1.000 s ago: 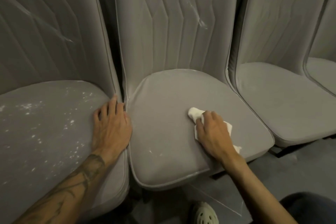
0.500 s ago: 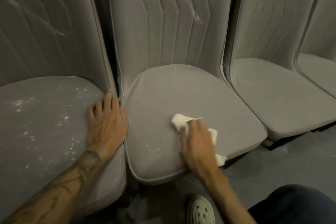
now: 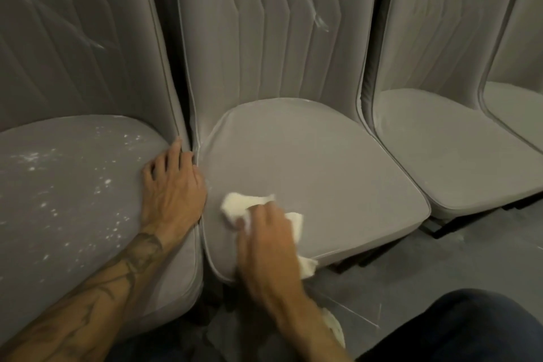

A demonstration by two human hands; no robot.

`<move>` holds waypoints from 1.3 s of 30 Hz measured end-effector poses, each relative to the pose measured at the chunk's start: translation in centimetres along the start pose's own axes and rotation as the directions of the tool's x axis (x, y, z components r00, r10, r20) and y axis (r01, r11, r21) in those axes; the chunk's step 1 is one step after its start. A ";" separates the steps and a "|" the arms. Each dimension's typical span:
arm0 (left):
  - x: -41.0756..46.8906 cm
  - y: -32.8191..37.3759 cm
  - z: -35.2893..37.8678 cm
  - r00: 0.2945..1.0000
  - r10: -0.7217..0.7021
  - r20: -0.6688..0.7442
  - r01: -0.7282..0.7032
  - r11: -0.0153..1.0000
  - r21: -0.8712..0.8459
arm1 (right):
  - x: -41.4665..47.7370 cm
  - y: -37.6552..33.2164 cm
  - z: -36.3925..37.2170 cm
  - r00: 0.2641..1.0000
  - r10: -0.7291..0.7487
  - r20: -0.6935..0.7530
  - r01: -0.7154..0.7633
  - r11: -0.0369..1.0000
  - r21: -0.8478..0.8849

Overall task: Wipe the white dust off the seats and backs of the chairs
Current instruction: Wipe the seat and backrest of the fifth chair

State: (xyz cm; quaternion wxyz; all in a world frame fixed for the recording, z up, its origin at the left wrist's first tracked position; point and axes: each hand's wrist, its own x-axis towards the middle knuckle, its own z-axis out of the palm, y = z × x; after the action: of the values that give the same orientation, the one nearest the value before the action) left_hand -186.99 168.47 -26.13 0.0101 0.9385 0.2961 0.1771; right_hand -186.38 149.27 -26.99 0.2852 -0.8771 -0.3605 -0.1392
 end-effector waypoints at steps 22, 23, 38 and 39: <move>0.2 -0.4 0.6 0.999 -0.020 -0.050 0.016 0.996 -0.085 | 11.9 10.4 -2.0 0.977 0.201 0.078 -0.191 0.974 -0.120; 0.2 -0.4 0.6 0.999 -0.023 -0.046 0.018 0.995 -0.098 | 12.7 10.0 -1.1 0.973 0.216 0.081 -0.204 0.969 -0.139; 0.6 -3.0 -0.6 0.993 0.081 0.087 -0.066 0.984 -0.163 | 19.4 3.3 5.2 0.945 -0.024 0.326 0.034 0.999 -0.024; 0.5 -2.8 -0.5 0.994 0.076 0.078 -0.063 0.985 -0.158 | 18.8 2.3 5.7 0.946 -0.061 0.319 0.064 0.998 -0.001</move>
State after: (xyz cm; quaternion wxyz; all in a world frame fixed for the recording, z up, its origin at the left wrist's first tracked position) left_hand -188.35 171.02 -25.89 0.0895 0.9513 0.2476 0.1603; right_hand -171.29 161.78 -24.02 0.2137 -0.8779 -0.4285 -0.0068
